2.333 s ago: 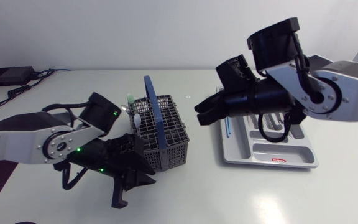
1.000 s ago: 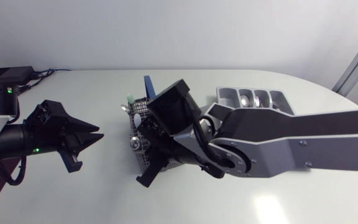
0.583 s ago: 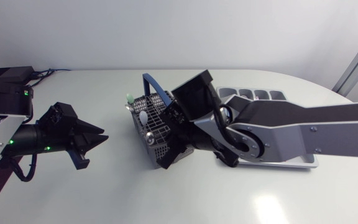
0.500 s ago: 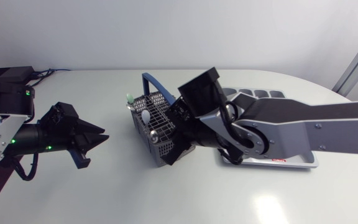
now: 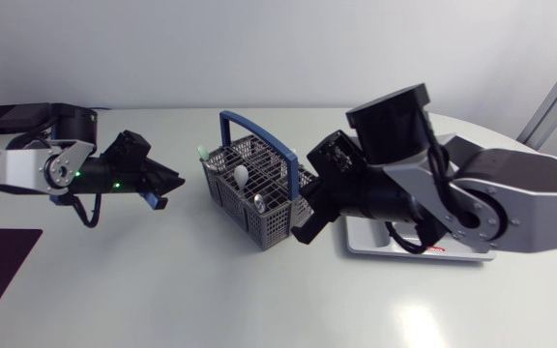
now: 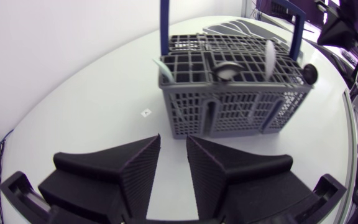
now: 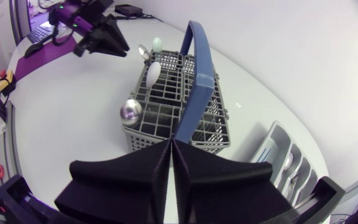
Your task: Unload the cutlery basket into the drawer organizer.
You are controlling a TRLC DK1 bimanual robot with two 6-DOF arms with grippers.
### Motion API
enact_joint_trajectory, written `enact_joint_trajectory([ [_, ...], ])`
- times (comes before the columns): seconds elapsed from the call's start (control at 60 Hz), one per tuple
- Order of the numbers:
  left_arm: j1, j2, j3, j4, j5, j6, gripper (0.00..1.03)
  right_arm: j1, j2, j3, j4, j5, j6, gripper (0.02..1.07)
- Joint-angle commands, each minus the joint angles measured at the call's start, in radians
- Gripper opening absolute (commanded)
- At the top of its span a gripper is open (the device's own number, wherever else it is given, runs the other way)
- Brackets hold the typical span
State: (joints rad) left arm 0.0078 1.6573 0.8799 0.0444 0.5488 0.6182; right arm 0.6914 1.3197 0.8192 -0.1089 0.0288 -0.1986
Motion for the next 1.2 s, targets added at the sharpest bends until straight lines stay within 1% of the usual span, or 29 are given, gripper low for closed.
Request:
enact_joint_trajectory([
  [0.0, 0.011, 0.105, 0.091, 0.037, 0.008, -0.057, 0.33, -0.015, -0.042, -0.060, -0.017, -0.009, 0.013, 0.12],
  [0.117, 0.014, 0.205, 0.171, 0.126, 0.008, -0.161, 0.33, -0.069, -0.042, -0.089, -0.008, -0.052, 0.019, 0.12],
  [0.317, 0.008, 0.340, 0.295, 0.141, 0.013, -0.227, 0.33, -0.135, 0.018, -0.120, 0.048, -0.076, 0.024, 0.12],
  [0.483, 0.001, 0.401, 0.376, 0.129, 0.086, -0.265, 0.33, -0.178, 0.122, -0.097, 0.097, -0.113, 0.034, 0.12],
  [0.533, 0.001, 0.415, 0.398, 0.109, 0.120, -0.270, 0.33, -0.181, 0.158, -0.083, 0.115, -0.115, 0.036, 0.12],
  [0.817, -0.011, 0.457, 0.444, 0.074, 0.206, -0.279, 0.33, -0.199, 0.332, 0.031, 0.172, -0.158, 0.079, 0.12],
  [0.95, -0.020, 0.461, 0.444, 0.054, 0.257, -0.268, 0.32, -0.208, 0.368, 0.066, 0.195, -0.159, 0.093, 0.12],
  [1.033, -0.032, 0.455, 0.436, 0.023, 0.267, -0.238, 0.32, -0.225, 0.371, 0.078, 0.196, -0.168, 0.100, 0.12],
  [1.183, -0.038, 0.423, 0.392, 0.012, 0.281, -0.213, 0.32, -0.245, 0.385, 0.103, 0.196, -0.196, 0.107, 0.12],
])
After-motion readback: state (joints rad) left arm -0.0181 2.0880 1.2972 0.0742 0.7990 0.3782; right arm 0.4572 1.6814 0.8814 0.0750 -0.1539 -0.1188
